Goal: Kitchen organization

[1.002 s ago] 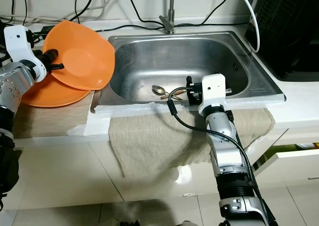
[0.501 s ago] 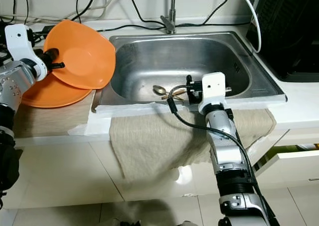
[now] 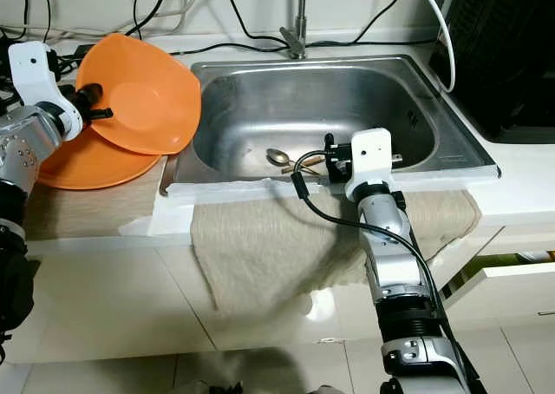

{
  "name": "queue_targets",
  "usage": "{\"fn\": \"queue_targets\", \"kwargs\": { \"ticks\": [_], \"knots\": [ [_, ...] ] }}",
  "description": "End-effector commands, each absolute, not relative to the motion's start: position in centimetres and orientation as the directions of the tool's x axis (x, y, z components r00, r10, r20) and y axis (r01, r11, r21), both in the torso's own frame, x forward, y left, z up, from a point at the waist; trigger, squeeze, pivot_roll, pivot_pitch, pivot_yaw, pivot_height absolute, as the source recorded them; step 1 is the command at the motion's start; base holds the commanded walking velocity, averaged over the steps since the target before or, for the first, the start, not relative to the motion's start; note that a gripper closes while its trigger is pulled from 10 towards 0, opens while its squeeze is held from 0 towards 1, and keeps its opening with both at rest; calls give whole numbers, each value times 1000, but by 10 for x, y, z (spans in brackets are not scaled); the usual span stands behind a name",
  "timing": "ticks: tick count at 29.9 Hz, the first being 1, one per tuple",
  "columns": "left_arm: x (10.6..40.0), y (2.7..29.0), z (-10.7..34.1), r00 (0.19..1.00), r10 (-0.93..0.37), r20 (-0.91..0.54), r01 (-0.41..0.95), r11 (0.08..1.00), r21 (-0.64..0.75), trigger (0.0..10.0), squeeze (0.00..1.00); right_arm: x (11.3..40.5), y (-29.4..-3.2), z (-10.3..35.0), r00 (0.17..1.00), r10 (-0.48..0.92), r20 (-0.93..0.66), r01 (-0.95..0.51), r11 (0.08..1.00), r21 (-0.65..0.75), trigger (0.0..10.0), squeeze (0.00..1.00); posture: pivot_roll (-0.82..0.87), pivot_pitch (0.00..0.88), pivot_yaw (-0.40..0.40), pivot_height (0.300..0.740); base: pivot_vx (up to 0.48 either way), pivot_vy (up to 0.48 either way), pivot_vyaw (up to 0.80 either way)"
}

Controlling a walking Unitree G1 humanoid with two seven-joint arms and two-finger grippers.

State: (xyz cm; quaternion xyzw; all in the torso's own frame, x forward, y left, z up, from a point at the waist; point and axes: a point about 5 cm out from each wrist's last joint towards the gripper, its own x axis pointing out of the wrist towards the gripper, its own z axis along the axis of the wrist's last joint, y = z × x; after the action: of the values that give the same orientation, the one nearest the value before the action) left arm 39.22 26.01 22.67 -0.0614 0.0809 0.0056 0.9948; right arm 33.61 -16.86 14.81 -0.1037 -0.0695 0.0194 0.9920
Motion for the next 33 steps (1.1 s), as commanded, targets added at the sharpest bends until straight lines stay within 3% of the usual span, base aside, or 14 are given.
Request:
{"fn": "queue_targets", "kwargs": {
  "ticks": [1,33],
  "knots": [
    [392,259,215,973,16,-229,-38,995,-91,0,0,339,-169,154,986,52,158,-19,979,-204,10000,0,-70,0,38,740,0,0,0],
    [390,261,215,974,15,-227,-36,995,-90,0,0,335,-169,155,985,53,164,-19,979,-204,10000,0,-67,0,38,740,0,0,0]
  ]
}}
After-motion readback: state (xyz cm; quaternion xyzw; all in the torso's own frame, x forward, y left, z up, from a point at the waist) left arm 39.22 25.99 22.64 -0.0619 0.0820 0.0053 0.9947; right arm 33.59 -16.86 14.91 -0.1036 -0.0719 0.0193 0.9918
